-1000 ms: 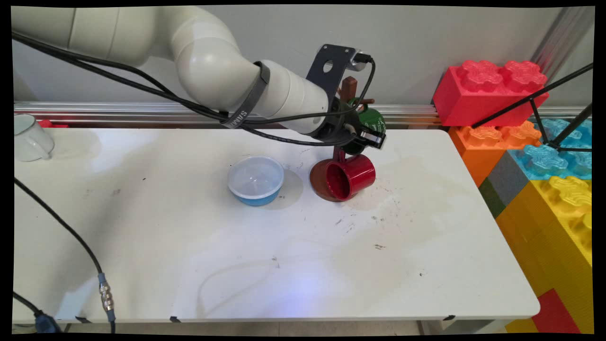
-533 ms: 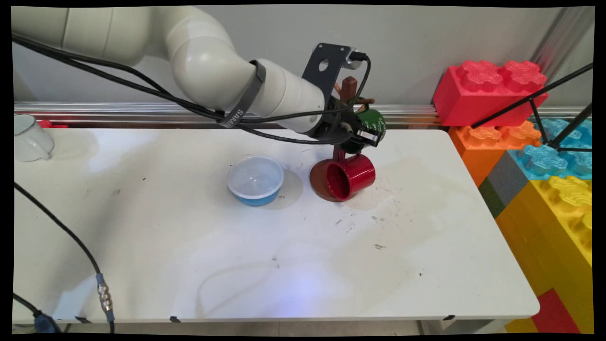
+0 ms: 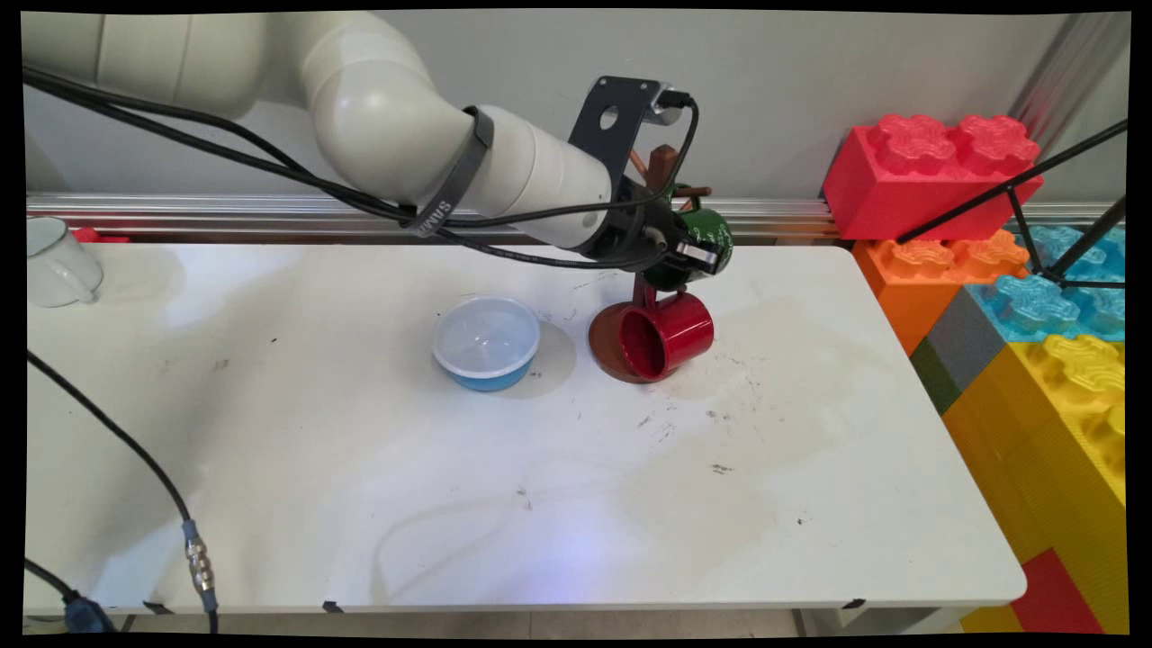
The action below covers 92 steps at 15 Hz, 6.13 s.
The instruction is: Place the picked object on the table
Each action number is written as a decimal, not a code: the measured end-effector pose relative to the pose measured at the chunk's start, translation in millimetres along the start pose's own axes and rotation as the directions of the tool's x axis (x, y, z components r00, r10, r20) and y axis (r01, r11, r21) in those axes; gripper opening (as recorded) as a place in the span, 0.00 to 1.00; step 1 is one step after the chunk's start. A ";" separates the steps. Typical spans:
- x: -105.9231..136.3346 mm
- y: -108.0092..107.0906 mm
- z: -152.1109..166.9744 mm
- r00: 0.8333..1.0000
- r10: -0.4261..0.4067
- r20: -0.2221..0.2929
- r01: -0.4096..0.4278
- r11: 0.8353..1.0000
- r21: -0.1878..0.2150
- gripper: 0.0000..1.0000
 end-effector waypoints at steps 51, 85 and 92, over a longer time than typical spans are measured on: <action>-11.2 15.4 -127.8 0.848 0.433 0.307 -0.390 0.900 -0.194 0.00; -126.2 -30.0 -74.4 0.456 0.420 0.785 -0.477 0.859 -0.183 0.00; -133.8 -34.9 -60.9 0.434 0.417 0.799 -0.465 0.863 -0.197 0.00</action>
